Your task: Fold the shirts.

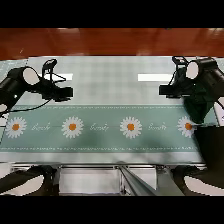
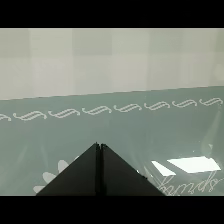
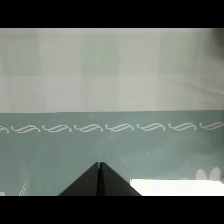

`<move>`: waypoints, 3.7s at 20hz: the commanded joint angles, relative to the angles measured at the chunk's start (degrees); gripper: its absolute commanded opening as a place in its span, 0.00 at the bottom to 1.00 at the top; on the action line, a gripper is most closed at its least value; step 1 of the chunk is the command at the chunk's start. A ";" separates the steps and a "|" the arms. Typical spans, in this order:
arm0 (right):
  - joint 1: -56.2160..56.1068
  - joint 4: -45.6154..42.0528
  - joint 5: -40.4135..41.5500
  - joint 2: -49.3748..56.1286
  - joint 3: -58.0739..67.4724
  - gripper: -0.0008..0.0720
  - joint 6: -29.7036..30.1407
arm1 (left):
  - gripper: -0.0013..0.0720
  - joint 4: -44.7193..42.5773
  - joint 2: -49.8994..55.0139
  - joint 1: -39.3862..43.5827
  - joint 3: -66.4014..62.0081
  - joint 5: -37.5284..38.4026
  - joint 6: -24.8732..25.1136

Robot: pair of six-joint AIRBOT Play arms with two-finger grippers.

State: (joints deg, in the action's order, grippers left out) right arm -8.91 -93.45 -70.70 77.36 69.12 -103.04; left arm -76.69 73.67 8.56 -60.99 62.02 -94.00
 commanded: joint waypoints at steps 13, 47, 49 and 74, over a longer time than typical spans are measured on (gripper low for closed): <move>0.04 -1.18 10.49 -0.04 0.02 0.05 0.17 | 0.04 -0.02 -0.02 0.04 0.00 -1.16 0.02; 29.75 13.09 6.45 10.56 24.35 0.05 19.32 | 0.71 -5.33 -25.77 -15.50 11.69 -10.43 3.30; 29.66 21.22 8.02 4.63 29.16 0.05 20.96 | 0.71 -4.28 -26.95 -19.52 8.68 -10.40 3.50; -24.39 9.05 0.90 -7.58 13.92 0.05 10.05 | 0.71 12.26 -29.44 -10.10 16.85 2.03 10.86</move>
State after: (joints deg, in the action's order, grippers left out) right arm -31.00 -84.31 -70.72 69.67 95.79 -89.30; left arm -66.54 43.99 -6.15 -47.81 63.05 -84.27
